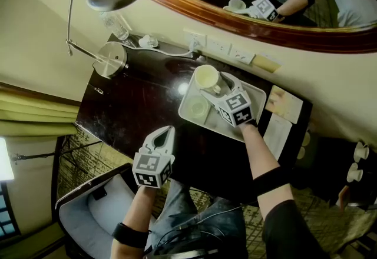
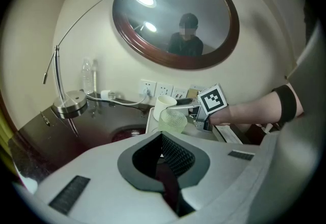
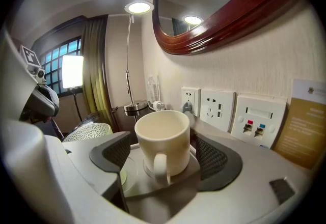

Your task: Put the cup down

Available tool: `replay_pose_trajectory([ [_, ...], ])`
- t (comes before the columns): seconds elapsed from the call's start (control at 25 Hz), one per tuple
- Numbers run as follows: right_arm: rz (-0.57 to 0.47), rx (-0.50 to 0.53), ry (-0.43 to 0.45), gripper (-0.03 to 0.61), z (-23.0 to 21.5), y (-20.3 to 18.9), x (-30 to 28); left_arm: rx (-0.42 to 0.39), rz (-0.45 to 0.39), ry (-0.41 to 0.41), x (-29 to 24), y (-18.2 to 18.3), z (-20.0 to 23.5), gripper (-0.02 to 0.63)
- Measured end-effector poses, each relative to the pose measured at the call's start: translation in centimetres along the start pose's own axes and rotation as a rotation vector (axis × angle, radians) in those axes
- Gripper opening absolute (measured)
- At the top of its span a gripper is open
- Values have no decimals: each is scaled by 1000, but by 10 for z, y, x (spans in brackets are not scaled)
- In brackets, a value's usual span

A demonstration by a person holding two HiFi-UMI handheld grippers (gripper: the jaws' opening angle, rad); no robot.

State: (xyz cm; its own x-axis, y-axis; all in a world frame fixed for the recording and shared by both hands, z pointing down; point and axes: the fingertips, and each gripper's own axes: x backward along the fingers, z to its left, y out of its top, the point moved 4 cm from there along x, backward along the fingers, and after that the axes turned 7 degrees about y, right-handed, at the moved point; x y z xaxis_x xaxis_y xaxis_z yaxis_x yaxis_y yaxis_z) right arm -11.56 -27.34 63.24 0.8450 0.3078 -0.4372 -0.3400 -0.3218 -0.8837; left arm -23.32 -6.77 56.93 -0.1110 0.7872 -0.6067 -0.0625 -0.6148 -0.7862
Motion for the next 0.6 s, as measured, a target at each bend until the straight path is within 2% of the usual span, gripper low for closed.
replay_pose_trajectory([
  [0.12,7,12,-20,429,3,7,22,2,8,-12,14,-1,-5,0],
  [0.16,9,14,-27,397,3,9,31,3,6,-9,19,0,-6,0],
  [0.32,12,0,-45,362,7,19,78,6,-6,-14,44,4,-11,0],
  [0.48,24,-5,-93,214,25,29,125,5,-9,-21,66,8,-16,0],
  [0.6,33,-10,-111,155,50,36,155,0,-11,-32,79,12,-25,0],
])
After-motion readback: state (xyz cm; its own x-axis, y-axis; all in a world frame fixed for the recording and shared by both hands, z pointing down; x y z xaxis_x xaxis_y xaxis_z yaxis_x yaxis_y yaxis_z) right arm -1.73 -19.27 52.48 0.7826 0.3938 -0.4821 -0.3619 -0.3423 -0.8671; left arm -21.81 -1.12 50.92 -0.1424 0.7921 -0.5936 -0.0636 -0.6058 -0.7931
